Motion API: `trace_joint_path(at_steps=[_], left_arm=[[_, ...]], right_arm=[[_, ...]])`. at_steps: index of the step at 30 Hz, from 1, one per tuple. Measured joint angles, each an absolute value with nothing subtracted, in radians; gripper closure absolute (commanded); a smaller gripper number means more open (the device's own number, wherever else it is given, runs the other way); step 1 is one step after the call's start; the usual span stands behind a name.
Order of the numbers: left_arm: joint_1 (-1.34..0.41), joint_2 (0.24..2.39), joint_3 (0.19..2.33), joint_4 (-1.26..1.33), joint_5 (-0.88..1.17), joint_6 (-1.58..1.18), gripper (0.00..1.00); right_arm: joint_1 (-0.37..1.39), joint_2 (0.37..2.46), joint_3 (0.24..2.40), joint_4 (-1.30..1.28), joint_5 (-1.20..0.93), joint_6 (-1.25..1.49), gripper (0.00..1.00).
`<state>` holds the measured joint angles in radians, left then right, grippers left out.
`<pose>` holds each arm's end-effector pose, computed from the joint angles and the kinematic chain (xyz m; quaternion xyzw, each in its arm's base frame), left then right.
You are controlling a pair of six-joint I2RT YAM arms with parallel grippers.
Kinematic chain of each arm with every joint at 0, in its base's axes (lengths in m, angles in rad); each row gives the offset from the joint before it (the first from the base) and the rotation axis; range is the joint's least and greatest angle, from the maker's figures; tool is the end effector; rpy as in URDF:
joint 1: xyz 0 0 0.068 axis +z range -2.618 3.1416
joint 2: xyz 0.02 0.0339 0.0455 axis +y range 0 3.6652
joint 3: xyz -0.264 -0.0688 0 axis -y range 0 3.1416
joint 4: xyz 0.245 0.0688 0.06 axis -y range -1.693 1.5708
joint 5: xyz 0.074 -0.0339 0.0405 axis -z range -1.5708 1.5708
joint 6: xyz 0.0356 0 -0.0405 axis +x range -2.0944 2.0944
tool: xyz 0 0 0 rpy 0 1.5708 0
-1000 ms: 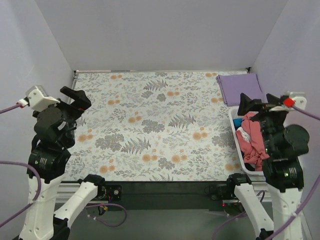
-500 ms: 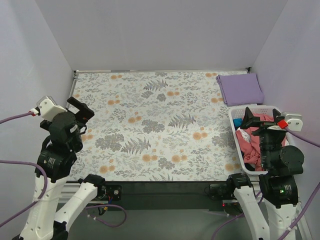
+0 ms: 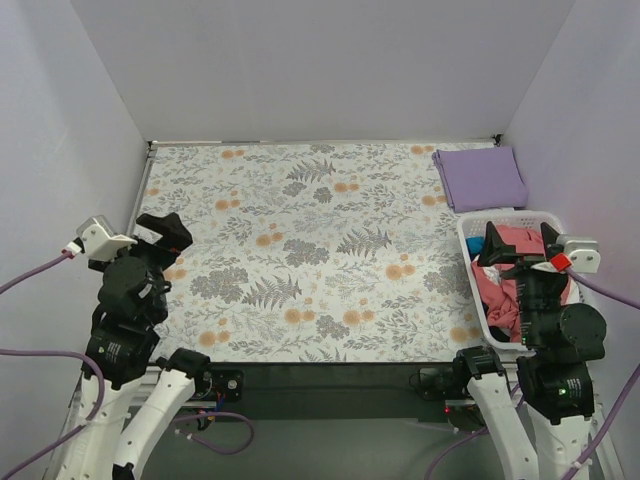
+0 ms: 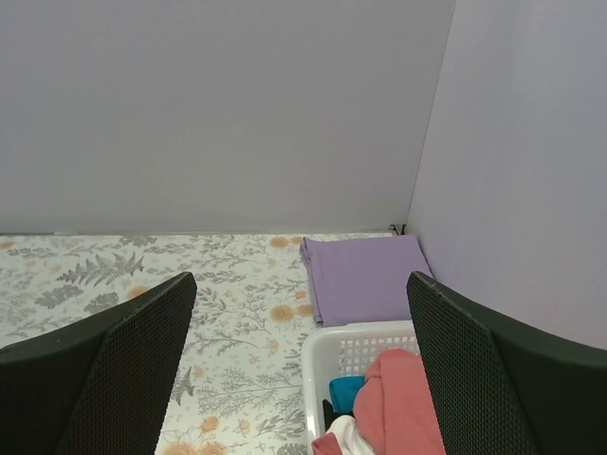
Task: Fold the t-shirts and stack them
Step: Reset both grippers
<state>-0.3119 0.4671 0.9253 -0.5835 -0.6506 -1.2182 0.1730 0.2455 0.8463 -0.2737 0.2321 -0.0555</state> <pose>0.0818 -0.0037 0.3818 -0.5012 0.5464 -0.2612 0.6181 0.0359 -0.0020 0.4006 0.0275 0.5856 -0.0199 0.8099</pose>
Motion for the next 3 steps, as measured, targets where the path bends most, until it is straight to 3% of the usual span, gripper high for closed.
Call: trace_joint_path(at_steps=[3], left_arm=[[-0.312, 0.481, 0.910, -0.538, -0.636, -1.207, 0.02]], right_arm=[[0.173, 0.228, 0.828, -0.274, 0.230, -0.057, 0.02]])
